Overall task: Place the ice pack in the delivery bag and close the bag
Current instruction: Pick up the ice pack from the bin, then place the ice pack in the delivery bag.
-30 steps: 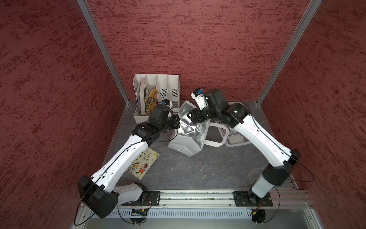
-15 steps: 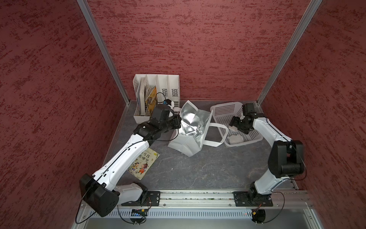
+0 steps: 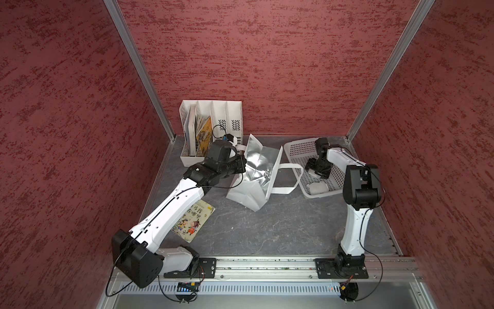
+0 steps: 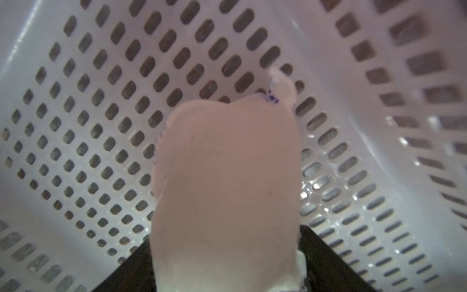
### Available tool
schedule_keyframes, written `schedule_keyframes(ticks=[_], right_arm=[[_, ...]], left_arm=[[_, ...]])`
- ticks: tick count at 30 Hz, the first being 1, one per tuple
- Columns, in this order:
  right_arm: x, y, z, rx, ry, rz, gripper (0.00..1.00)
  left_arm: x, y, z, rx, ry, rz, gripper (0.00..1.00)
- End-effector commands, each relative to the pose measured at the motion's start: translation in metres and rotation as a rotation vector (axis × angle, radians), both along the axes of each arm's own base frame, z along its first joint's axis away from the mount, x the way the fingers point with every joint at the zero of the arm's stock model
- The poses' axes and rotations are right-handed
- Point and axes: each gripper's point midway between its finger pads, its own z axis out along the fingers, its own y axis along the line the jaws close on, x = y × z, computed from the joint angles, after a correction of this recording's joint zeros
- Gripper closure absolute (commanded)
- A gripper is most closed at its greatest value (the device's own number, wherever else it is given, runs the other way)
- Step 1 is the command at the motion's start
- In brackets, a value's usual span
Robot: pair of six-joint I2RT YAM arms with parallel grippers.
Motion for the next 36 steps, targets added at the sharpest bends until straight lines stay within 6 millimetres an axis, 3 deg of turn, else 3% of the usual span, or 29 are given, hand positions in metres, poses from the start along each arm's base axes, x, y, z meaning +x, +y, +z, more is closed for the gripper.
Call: schedule_keyframes(ticks=[1,9,12,17,21,25,28,30,31,33,36], right_arm=[[0.012,-0.007,0.002,-0.033,-0.027,0.014,0.25],[0.024,-0.013,0.010,-0.064,-0.080,0.091,0.40],[0.028,-0.012,0.024,-0.054,-0.122,0.104,0.45],[0.026,-0.005,0.084,-0.028,-0.305,0.125,0.51],[0.006,0.011,0.145,0.048,-0.465,0.165,0.53],[-0.026,0.053,0.254,0.178,-0.749,0.296,0.53],[-0.066,0.104,0.348,0.322,-0.980,0.463,0.53],[-0.095,0.139,0.387,0.403,-1.051,0.578,0.53],[-0.108,0.156,0.402,0.425,-1.068,0.634,0.53],[-0.125,0.188,0.407,0.463,-1.049,0.729,0.52],[-0.144,0.227,0.386,0.442,-0.964,0.842,0.52]], left_arm=[[0.008,-0.007,0.013,-0.011,-0.043,-0.027,1.00],[0.016,-0.013,0.018,-0.005,-0.048,-0.041,1.00],[0.018,-0.014,0.021,-0.005,-0.052,-0.041,1.00],[0.018,-0.012,0.021,-0.003,-0.052,-0.030,1.00],[0.019,-0.011,0.021,-0.003,-0.055,-0.020,1.00],[0.022,-0.011,0.021,0.006,-0.058,-0.012,1.00],[0.025,-0.011,0.020,0.020,-0.055,-0.005,1.00],[0.027,-0.012,0.020,0.023,-0.057,-0.003,1.00],[0.028,-0.013,0.021,0.022,-0.062,-0.003,1.00],[0.028,-0.014,0.022,0.018,-0.069,-0.005,1.00],[0.027,-0.016,0.029,0.016,-0.096,-0.013,1.00]])
